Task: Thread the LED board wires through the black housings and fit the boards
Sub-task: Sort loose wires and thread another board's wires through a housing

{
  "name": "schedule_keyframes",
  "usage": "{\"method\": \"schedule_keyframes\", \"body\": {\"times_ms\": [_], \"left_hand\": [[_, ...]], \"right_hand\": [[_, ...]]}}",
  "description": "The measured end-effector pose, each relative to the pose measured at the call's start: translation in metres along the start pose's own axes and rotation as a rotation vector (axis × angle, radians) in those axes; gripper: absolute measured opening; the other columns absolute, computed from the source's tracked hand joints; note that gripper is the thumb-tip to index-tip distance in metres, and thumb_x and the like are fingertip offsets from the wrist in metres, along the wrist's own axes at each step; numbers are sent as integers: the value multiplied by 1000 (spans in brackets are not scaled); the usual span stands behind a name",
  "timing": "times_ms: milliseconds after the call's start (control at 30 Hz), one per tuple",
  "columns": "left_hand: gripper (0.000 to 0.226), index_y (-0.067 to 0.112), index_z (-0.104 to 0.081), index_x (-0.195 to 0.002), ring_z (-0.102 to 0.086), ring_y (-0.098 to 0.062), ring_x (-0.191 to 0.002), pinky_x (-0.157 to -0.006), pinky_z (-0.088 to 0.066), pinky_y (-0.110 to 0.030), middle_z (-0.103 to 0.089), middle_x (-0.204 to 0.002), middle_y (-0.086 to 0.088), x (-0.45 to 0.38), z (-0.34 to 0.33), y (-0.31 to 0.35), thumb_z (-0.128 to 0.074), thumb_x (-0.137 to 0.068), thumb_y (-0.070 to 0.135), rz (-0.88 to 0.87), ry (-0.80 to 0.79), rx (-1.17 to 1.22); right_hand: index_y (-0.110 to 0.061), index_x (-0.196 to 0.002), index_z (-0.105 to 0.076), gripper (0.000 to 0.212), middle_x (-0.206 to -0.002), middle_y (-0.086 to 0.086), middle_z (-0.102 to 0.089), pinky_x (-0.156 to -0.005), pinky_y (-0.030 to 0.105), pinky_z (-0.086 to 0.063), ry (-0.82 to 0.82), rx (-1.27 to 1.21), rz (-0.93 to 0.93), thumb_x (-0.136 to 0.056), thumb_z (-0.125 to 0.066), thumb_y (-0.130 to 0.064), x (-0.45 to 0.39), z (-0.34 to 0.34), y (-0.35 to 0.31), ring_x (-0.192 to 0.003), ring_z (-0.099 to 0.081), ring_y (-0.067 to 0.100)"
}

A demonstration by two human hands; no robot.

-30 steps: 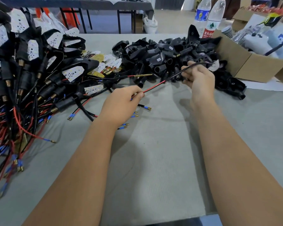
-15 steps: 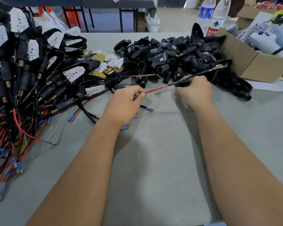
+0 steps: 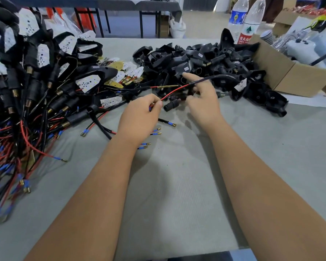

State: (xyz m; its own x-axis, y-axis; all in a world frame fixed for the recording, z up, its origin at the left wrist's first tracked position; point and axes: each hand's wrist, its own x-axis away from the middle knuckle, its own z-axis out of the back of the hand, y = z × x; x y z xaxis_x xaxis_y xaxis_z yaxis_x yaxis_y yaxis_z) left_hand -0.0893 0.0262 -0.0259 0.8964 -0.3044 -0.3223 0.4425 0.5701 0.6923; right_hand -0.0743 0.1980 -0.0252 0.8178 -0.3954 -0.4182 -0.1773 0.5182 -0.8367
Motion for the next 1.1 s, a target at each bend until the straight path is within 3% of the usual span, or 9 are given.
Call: {"method": "schedule_keyframes", "body": {"times_ms": [100,233,333,433,600,700,833,967,1100], "left_hand": [[21,27,-64,-90,-56,-15,-68,-64,-46,-37,-60,-70,5,0,-1,1,-47,-100,33,1,-18,-13],[21,27,-63,-88,-60,-22,-72,-71,-53,-46,-65,-76,1,-1,-2,0,-47,-99,33,1,-38,12],[21,24,-64,-88,-61,-22,-76,-76,-52,-48,-66,-77,0,-3,-2,-1,-47,-99,30,4,-49,24],[22,20,-66,-89,-63,-22,-80,-80,-51,-48,-67,-78,-1,-5,-1,-3,-48,-99,26,5,-41,46],[21,20,-67,-90,-63,-20,-80,-81,-51,-45,-68,-77,0,-5,-1,-3,-48,-99,25,10,-49,52],[22,20,-67,-89,-63,-16,-80,-81,-51,-38,-68,-76,3,-6,0,-4,-48,-99,25,22,-47,70],[25,33,-59,-78,-60,6,-69,-72,-47,-24,-66,-71,11,-7,0,-4,-48,-99,25,42,-21,124],[23,30,-59,-79,-65,-12,-82,-83,-53,-39,-69,-80,7,-5,-2,-3,-47,-99,26,26,0,111],[21,29,-60,-82,-65,-15,-86,-86,-53,-46,-69,-85,8,-3,-2,-2,-47,-98,26,10,18,145]], "right_hand": [[-28,-141,-49,69,-133,10,-44,-106,40,-39,-2,209,13,-80,-49,4,-16,-4,6,-123,-45,27],[-38,-144,-40,65,-136,11,-33,-108,36,-33,-73,449,-69,-86,-55,-14,-35,-16,10,-123,-37,29],[-27,-140,-48,58,-130,6,-27,-102,19,-30,-17,305,-110,-85,-58,-10,-39,-25,10,-115,-41,19],[-18,-128,-54,46,-128,7,-31,-76,2,-33,101,172,-97,-84,-57,-3,-36,-28,13,-79,-46,2],[-20,-96,-57,18,-113,14,-56,-74,25,-45,114,122,-121,-82,-67,-14,-38,-19,12,-76,-54,17],[-17,-80,-52,20,-91,10,-62,-67,25,-45,171,38,-145,-79,-73,-16,-32,-14,10,-76,-57,18],[-23,-70,-50,22,-89,4,-60,-63,19,-43,261,-55,-235,-76,-69,-16,-19,-7,9,-67,-51,8],[-24,-73,-50,15,-106,11,-60,-64,22,-40,274,-104,-265,-74,-62,-14,-3,0,4,-72,-51,11],[-21,-72,-53,13,-110,12,-59,-63,16,-37,257,-118,-266,-72,-65,-16,10,2,-6,-68,-48,3]]}}
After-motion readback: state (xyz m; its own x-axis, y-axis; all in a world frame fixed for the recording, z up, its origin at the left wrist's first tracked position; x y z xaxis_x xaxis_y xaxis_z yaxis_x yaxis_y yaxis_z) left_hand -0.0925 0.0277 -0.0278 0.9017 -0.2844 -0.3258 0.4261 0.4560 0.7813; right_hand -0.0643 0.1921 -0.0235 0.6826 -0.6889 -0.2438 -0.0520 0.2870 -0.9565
